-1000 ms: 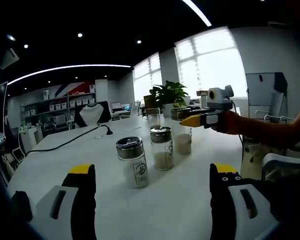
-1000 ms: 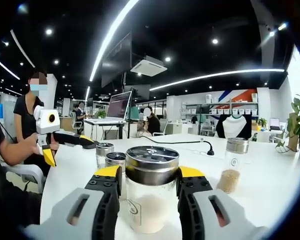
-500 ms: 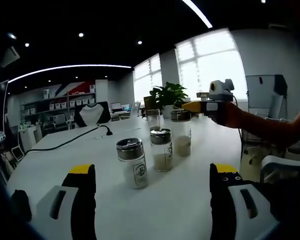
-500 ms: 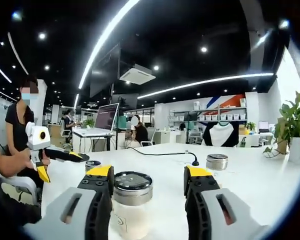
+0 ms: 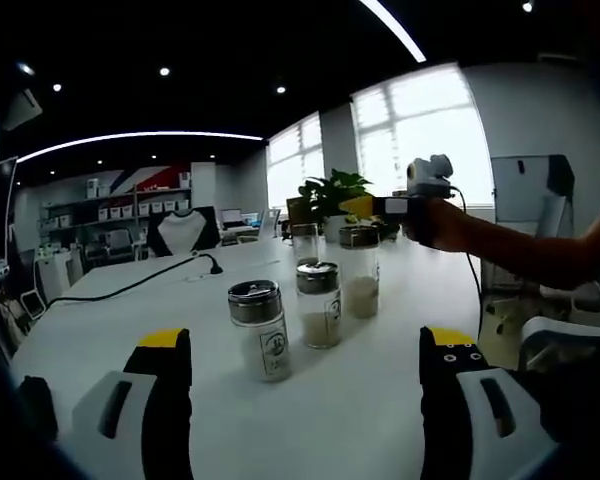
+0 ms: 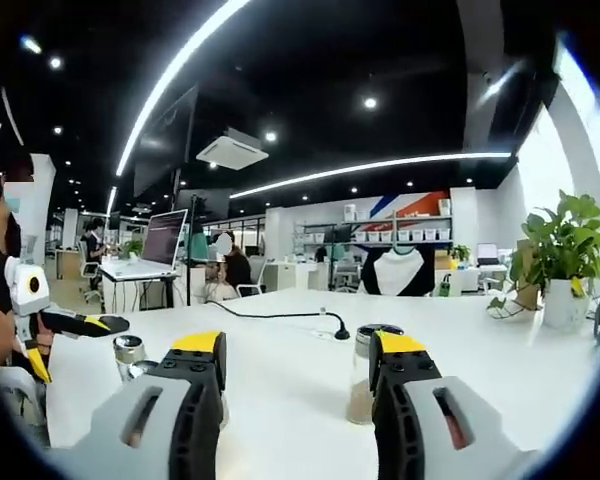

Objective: Rotate the seasoning bottle until the label or dispensing opening points toward the visible target arrow and the bottle remains upright within the marked orientation range

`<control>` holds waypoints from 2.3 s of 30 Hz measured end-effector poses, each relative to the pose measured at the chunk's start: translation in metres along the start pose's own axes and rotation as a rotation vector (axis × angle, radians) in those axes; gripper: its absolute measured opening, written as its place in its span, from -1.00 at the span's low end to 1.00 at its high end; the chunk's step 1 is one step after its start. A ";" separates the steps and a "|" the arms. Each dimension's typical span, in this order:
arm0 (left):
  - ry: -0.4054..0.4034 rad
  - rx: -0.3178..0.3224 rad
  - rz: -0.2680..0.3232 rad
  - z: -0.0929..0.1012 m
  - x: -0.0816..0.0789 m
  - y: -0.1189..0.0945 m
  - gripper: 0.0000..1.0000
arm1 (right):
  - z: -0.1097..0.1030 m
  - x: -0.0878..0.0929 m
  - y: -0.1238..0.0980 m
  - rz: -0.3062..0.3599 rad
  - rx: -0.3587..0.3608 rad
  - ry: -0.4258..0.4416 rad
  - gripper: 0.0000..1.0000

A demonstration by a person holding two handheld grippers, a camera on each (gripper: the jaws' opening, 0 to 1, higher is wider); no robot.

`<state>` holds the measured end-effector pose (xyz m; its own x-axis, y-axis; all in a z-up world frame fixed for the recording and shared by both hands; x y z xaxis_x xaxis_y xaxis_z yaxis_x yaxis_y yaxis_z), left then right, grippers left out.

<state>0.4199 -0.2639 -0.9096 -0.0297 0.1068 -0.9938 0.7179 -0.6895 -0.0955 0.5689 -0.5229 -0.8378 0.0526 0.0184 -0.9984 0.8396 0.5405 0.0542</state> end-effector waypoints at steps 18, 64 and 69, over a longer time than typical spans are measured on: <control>-0.005 0.005 0.006 0.001 0.000 0.000 0.99 | 0.037 0.032 0.053 -0.068 0.219 -0.054 0.07; -0.012 -0.013 0.070 -0.004 -0.005 -0.001 0.99 | 0.063 0.042 0.092 -0.069 0.224 -0.143 -0.25; -0.012 -0.011 0.070 -0.003 -0.006 -0.001 0.99 | 0.067 0.026 0.082 -0.034 0.211 -0.099 -0.25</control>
<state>0.4212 -0.2619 -0.9031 0.0128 0.0495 -0.9987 0.7264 -0.6869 -0.0248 0.6754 -0.5342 -0.8587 0.0658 -0.0850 -0.9942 0.9358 0.3511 0.0319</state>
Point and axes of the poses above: the point that each gripper's makers call its tool centre point, and the gripper's own axes: y roughly forward along the fingers, z roughly to its right, x roughly out of its underside, the point moved 5 cm from there along -y, roughly backward along the fingers, and after that the axes turned 5 degrees about x, right-handed, at the moved point
